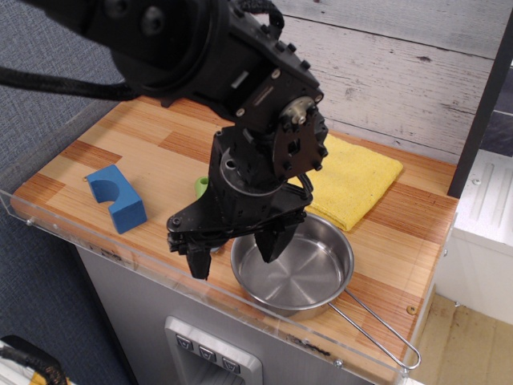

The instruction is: Move the yellow cloth to above the spatula

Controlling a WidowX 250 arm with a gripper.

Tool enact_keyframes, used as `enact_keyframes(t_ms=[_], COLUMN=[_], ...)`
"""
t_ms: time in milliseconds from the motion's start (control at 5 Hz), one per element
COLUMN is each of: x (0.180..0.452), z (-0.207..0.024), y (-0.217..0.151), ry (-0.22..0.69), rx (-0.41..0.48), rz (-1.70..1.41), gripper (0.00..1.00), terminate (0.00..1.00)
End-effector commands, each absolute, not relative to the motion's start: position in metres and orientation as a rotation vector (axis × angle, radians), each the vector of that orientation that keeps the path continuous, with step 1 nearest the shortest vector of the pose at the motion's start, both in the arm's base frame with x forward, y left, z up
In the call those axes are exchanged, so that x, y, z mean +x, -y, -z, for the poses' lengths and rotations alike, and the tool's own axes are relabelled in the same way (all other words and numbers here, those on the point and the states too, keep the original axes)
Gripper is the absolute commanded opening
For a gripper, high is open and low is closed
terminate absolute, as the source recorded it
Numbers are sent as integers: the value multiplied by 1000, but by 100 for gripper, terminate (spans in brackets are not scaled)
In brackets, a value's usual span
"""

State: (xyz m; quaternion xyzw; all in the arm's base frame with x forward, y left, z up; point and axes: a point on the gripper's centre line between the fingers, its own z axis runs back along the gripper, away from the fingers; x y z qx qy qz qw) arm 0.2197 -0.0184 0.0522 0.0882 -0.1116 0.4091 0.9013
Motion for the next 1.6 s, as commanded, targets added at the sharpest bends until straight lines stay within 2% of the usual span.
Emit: enact_keyframes(t_ms=[0,600,1000,1200,1400], x=[220,252,283,295,307], z=[-52,-78,-86,-83,-72], y=[18,8,20,31,40], ry=[231,230,234,210,184], rx=[182,146,12,-84,-91], rz=[-846,-880,-810,-749,-721], gripper=[100,100,100,100,100], terminate=[0,0,0,0,0])
